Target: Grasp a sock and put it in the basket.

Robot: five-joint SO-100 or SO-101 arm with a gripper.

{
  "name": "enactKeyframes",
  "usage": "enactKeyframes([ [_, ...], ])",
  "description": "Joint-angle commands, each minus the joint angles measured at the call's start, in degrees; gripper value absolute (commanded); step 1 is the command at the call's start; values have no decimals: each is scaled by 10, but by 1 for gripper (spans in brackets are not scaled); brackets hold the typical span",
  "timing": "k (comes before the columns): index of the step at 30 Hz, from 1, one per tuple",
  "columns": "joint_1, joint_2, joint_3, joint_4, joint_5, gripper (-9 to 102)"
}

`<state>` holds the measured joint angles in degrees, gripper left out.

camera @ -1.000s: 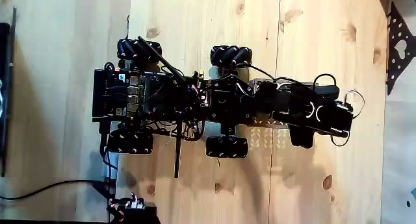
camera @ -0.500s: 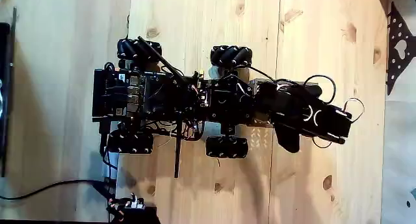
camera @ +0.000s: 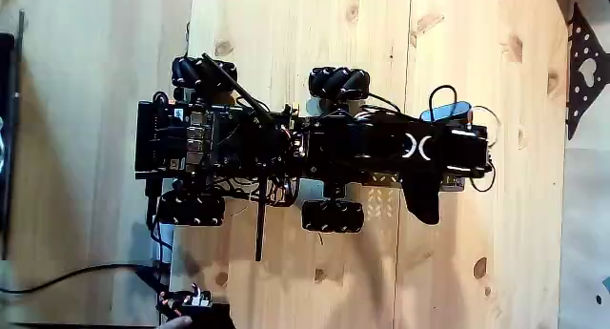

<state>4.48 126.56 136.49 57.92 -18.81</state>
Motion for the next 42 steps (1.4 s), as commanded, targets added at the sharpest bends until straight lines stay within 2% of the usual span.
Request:
enactKeyframes([
  [1,-18,55,33,-110,42,0],
  [7,-40,152,212,-347,92,0],
  [9,-55,191,272,-402,99,0],
  [16,-82,265,323,-399,225,0],
  [23,-78,350,332,-221,236,0],
  [42,-32,503,332,172,244,0],
])
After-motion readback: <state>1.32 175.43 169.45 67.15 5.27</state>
